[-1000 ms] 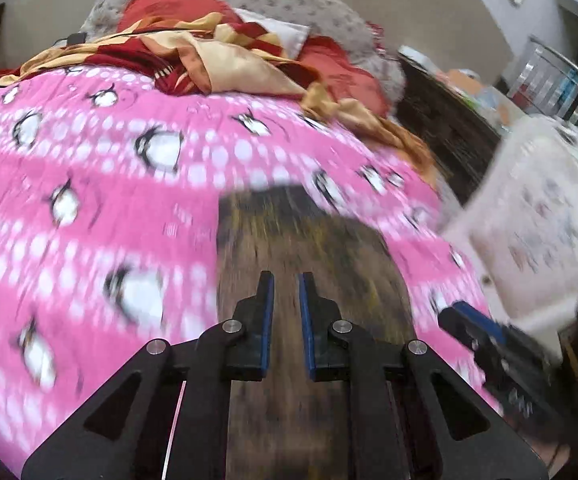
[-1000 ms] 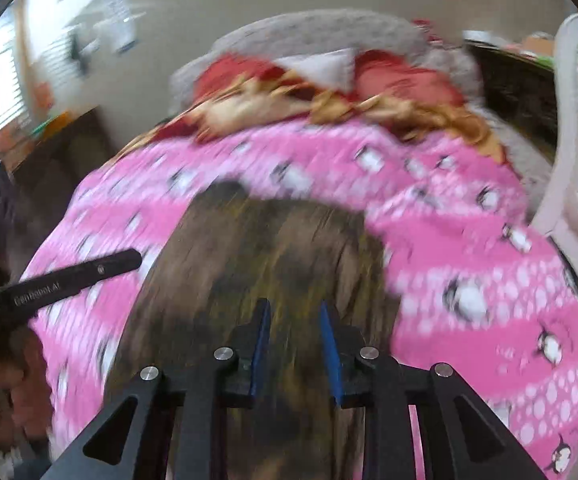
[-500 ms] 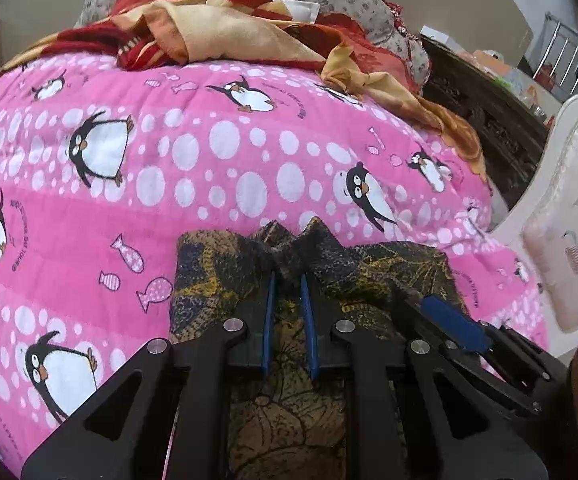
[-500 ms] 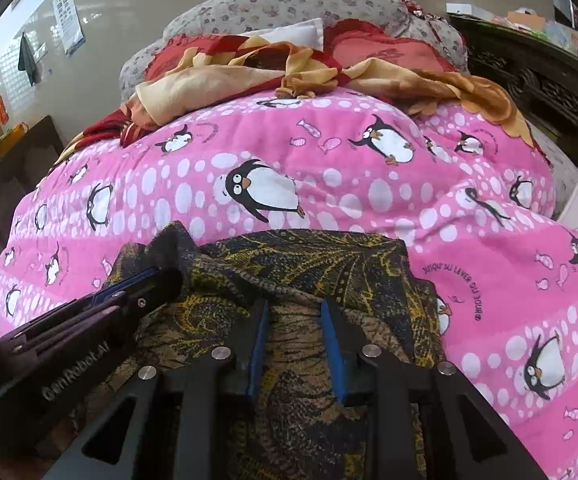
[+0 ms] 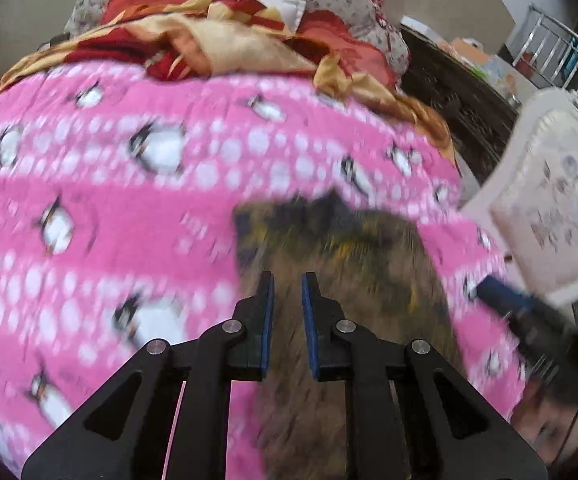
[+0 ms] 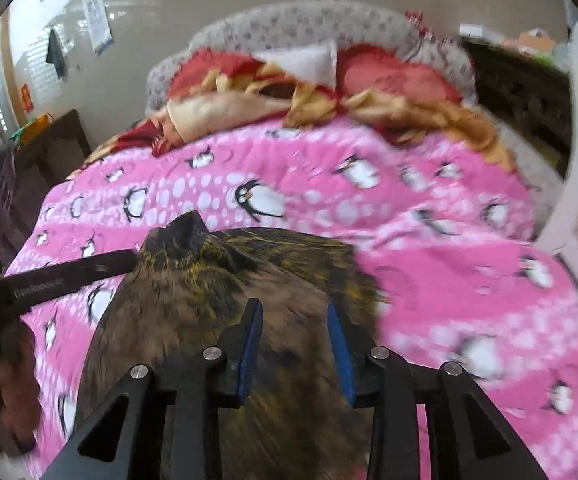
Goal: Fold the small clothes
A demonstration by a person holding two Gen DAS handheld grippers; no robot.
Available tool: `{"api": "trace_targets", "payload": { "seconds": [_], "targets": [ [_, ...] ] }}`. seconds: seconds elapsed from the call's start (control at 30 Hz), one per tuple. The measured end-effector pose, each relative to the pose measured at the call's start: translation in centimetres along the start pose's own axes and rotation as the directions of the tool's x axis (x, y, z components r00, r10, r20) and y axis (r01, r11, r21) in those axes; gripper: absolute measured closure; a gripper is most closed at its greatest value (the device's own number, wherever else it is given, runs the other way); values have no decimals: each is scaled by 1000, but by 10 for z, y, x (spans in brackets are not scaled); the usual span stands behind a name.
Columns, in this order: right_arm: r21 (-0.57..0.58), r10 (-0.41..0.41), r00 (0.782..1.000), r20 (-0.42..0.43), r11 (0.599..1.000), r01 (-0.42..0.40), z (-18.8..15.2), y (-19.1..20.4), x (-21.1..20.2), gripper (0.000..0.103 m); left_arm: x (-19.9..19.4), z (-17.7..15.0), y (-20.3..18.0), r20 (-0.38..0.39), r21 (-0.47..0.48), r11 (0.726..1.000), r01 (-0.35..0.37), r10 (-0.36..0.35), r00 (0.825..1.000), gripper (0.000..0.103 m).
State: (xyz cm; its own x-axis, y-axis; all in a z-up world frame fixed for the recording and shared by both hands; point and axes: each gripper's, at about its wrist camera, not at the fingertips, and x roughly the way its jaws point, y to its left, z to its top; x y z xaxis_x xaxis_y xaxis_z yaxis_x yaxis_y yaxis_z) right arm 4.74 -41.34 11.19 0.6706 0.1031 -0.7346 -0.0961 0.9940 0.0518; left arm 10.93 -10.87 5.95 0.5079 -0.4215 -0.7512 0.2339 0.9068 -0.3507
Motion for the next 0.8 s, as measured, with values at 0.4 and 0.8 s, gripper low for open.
{"api": "trace_targets", "payload": {
  "seconds": [0.4, 0.8],
  "targets": [
    [11, 120, 984, -132, 993, -120, -50, 15, 25, 66, -6, -62, -19, 0, 79, 997, -17, 17, 1000, 90],
    [321, 399, 917, -5, 869, -377, -73, -85, 15, 32, 9, -51, 37, -30, -177, 933, 313, -324, 946, 28]
  ]
}}
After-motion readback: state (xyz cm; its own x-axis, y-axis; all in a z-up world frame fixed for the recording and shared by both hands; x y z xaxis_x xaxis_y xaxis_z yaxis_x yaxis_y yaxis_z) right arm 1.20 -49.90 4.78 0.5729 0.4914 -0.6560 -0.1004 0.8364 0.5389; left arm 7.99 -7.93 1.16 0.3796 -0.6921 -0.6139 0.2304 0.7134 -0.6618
